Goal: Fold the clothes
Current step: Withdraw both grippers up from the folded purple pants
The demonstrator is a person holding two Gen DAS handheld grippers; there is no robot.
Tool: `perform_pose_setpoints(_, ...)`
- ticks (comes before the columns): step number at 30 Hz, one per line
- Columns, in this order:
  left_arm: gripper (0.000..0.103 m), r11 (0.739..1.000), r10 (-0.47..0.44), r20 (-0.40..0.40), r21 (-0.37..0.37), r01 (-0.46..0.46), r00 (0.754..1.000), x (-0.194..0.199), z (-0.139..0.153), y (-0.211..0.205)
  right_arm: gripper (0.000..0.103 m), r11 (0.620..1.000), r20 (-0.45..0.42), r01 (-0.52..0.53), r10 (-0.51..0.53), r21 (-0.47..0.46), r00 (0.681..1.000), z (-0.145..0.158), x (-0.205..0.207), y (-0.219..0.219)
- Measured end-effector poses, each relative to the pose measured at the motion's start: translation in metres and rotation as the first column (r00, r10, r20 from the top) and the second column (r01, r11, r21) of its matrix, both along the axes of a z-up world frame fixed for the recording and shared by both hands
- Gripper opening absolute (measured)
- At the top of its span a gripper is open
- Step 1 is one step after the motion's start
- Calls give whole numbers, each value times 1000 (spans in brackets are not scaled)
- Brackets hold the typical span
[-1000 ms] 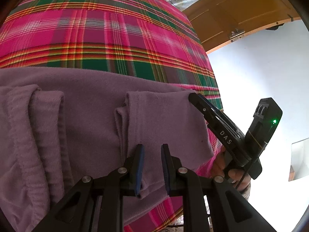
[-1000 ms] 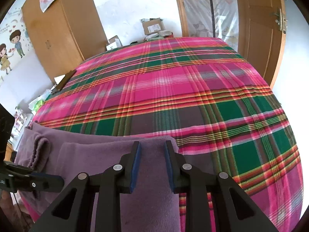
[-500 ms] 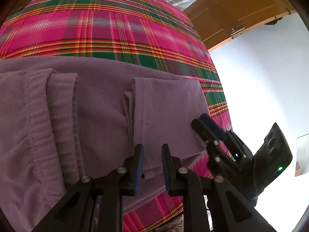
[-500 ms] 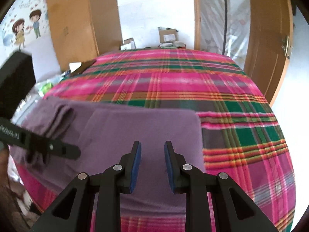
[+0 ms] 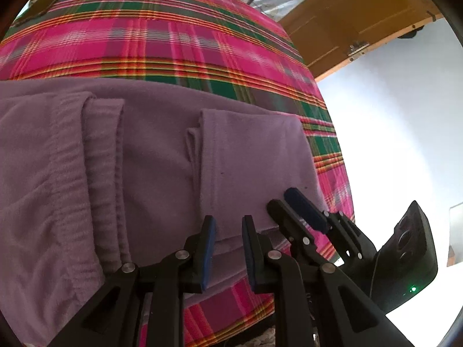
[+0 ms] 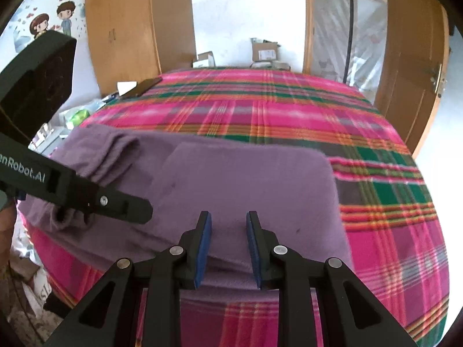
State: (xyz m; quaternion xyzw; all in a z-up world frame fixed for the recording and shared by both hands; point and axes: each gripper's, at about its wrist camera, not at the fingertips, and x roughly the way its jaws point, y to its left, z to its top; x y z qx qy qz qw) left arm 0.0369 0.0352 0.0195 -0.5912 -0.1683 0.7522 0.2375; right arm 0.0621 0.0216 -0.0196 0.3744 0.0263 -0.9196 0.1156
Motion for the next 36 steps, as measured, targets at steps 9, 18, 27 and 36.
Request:
perform_pose_setpoints(9, 20, 1000, 20, -14, -5, -20, 1000, 7, 4, -5, 26, 1000, -18, 9, -9, 3, 1000, 4, 9, -3)
perform_pose_setpoints(18, 21, 998, 26, -45, -58, -29, 999, 21, 7, -12, 26, 1000, 9, -28, 28, 5, 1000, -5, 12, -15)
perform_pose_setpoints(27, 27, 994, 54, -136, -85, -66, 989, 39, 27, -25, 26, 999, -45, -43, 42, -7, 998, 15, 26, -23)
perform_pose_setpoints(36, 32, 968, 227, -190, -68, -243, 955, 61, 54, -106, 54, 980, -135, -195, 189, -36, 973, 36, 44, -61)
